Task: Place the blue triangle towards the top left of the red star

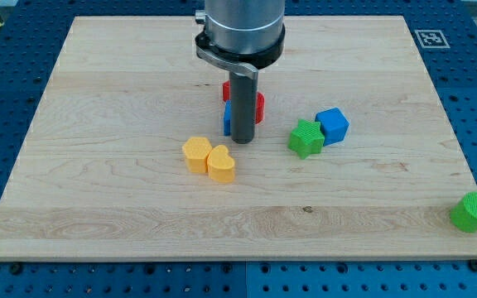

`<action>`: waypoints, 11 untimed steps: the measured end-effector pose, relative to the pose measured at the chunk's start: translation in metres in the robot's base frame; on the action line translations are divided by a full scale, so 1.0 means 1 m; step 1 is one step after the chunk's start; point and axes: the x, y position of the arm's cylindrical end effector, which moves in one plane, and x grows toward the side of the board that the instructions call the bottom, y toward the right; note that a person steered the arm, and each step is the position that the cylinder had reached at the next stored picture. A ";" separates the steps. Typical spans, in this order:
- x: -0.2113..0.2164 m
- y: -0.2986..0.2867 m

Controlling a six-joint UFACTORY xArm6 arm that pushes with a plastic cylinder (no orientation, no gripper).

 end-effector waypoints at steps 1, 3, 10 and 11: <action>-0.013 -0.025; -0.022 -0.035; -0.063 -0.068; -0.035 -0.052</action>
